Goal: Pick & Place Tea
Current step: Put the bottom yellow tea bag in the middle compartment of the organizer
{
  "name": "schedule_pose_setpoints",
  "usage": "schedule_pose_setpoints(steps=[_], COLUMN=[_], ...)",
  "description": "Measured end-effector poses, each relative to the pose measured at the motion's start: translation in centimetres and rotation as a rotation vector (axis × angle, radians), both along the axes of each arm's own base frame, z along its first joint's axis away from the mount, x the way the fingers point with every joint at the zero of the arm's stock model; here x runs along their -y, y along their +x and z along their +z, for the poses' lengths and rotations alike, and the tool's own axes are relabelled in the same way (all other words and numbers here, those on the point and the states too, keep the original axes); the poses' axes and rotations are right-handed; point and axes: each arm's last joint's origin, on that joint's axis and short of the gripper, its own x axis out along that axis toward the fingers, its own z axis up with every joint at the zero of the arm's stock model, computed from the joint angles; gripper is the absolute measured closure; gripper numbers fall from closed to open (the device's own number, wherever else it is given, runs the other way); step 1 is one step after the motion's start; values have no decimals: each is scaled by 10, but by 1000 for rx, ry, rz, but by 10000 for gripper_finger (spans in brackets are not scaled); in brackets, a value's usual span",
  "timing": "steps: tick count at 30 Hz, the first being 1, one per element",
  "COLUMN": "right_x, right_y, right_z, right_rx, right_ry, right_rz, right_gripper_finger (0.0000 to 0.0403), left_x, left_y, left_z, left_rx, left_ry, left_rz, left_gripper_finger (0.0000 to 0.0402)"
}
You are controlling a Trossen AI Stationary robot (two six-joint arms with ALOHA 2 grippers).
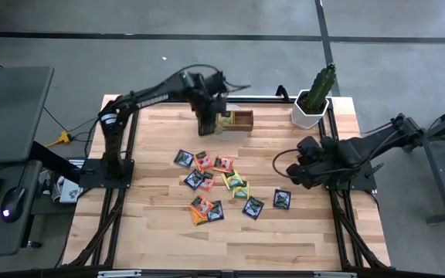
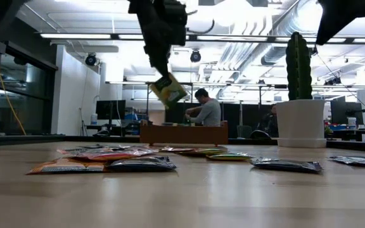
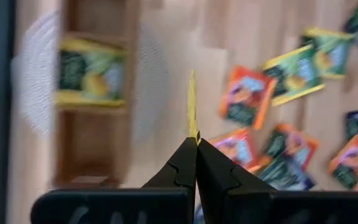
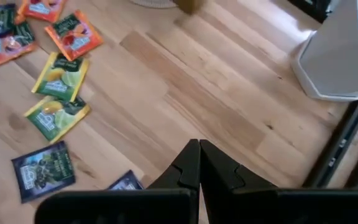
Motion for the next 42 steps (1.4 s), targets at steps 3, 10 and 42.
schedule_pose_setpoints(steps=[3, 10, 42], right_x=[5, 10, 12], right_y=[-11, -26, -32], right_z=[-13, -59, -106], right_rx=[10, 127, 216], right_ry=[12, 162, 178], right_rz=[-5, -2, 90], right_gripper_finger=[402, 402, 402], left_x=[-21, -55, -51], left_y=[4, 20, 72], left_z=[11, 3, -67], left_rx=[-1, -108, -227], left_ry=[48, 84, 225], left_rz=[10, -2, -108], left_gripper_finger=[401, 401, 401])
